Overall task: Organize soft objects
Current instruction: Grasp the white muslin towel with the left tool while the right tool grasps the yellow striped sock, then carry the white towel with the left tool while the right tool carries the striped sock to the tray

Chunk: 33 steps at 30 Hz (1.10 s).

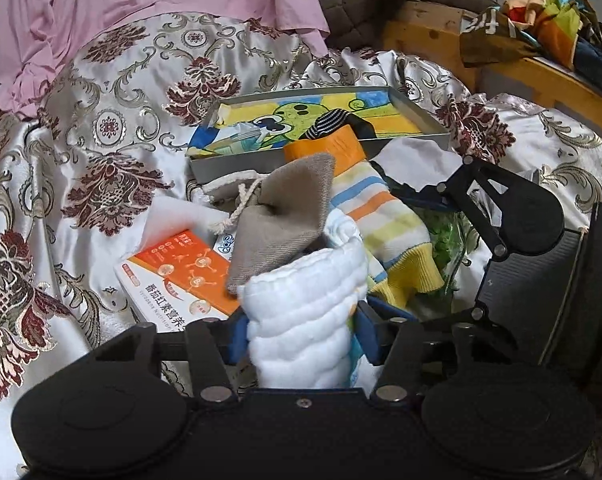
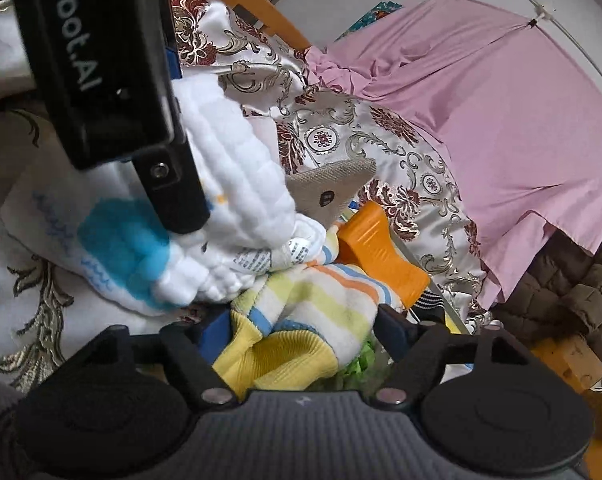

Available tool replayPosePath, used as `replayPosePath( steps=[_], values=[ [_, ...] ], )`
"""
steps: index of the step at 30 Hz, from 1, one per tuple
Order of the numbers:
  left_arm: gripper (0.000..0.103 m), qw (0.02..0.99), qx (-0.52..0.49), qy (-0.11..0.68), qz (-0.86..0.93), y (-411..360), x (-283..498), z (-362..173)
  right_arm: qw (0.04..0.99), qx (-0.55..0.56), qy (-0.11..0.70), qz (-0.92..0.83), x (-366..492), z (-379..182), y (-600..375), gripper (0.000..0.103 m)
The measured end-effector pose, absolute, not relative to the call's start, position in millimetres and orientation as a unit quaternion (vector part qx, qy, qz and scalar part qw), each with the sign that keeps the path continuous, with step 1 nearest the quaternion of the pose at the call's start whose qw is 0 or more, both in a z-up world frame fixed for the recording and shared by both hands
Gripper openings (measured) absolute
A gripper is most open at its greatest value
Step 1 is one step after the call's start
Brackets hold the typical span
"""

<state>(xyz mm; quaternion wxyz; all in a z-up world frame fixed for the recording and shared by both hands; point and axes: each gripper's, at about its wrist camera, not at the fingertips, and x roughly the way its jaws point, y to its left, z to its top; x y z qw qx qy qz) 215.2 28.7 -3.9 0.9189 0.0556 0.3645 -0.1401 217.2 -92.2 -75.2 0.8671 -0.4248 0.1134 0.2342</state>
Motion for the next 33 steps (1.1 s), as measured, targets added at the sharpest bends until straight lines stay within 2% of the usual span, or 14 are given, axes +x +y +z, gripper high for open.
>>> replayPosePath(
  steps=[6, 8, 11, 17, 24, 33],
  values=[
    [0.033, 0.922, 0.062, 0.358, -0.135, 23, 214, -2, 0.867, -0.428, 0.100, 0.236, 209, -75, -91, 0.058],
    [0.032, 0.922, 0.055, 0.359, -0.133, 24, 213, -1, 0.866, -0.429, 0.096, 0.239, 207, -74, -90, 0.050],
    [0.030, 0.926, 0.051, 0.355, -0.122, 25, 208, 1, 0.870, -0.417, 0.099, 0.242, 206, -70, -90, 0.044],
    [0.019, 0.931, 0.050, 0.346, -0.104, 28, 194, 4, 0.878, -0.396, 0.104, 0.246, 202, -62, -93, 0.028],
    [0.018, 0.940, 0.040, 0.330, -0.082, 30, 175, 9, 0.889, -0.376, 0.092, 0.244, 186, -50, -103, 0.025],
    [0.016, 0.945, 0.011, 0.318, -0.076, 30, 142, 15, 0.900, -0.326, 0.132, 0.258, 156, -23, -129, 0.025]
  ],
)
